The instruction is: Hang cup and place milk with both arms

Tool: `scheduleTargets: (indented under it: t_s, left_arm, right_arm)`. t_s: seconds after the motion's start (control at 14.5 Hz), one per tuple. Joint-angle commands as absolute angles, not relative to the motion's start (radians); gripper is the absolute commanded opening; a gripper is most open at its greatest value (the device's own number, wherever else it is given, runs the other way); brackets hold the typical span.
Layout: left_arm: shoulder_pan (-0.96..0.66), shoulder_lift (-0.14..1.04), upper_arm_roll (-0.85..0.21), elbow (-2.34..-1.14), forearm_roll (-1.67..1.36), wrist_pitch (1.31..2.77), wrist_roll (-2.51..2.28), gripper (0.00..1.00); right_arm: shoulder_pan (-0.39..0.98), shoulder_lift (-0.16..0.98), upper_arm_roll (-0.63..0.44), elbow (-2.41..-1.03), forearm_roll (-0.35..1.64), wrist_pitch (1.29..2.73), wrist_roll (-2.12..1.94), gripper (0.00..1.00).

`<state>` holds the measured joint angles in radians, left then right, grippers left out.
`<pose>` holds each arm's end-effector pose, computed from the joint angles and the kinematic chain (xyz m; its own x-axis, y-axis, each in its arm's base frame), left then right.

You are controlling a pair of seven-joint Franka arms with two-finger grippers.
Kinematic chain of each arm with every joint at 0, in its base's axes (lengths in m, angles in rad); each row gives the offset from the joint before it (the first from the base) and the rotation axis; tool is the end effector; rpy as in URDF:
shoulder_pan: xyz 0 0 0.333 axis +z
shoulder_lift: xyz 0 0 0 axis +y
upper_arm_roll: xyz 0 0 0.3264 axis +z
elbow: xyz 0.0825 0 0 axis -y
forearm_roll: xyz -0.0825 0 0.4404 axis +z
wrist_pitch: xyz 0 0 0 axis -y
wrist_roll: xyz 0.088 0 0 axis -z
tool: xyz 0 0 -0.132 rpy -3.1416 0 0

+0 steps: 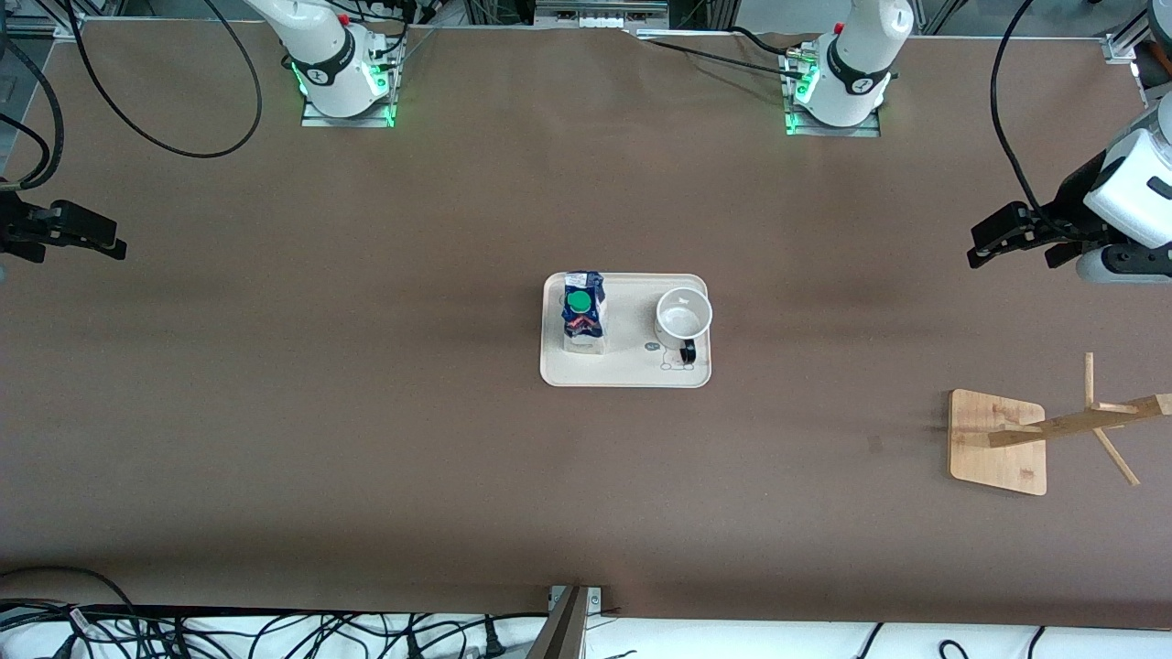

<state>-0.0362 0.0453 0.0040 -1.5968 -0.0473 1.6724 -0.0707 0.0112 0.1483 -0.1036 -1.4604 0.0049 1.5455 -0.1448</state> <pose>0.6338 -0.0263 0.5771 0.9987 0.0432 0.0268 0.0419 -0.9979 0.0490 0.6500 -0.0552 0.5726 0.9966 0.0529 -0.0632 0.0530 -0.9986 0.0013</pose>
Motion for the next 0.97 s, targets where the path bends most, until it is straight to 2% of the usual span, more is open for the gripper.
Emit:
scheduleTargets:
  t_s: [0.0,0.62,0.9]
  left_arm:
    - [-0.034,0.04,0.005,-1.6,-0.063,1.678,-0.068,1.0]
    - [-0.04,0.035,0.0,-1.6,-0.063,1.68,-0.063,1.0]
    - [-0.046,0.031,0.0,-1.6,-0.061,1.678,-0.066,1.0]
  right_arm:
    - [0.011,0.152,-0.1,-1.448,-0.003,1.534,-0.158,1.0]
    - [0.011,0.152,-0.098,-1.453,0.008,1.532,-0.15,1.0]
    - [0.047,0.21,-0.084,-1.457,0.041,1.49,-0.149,1.0]
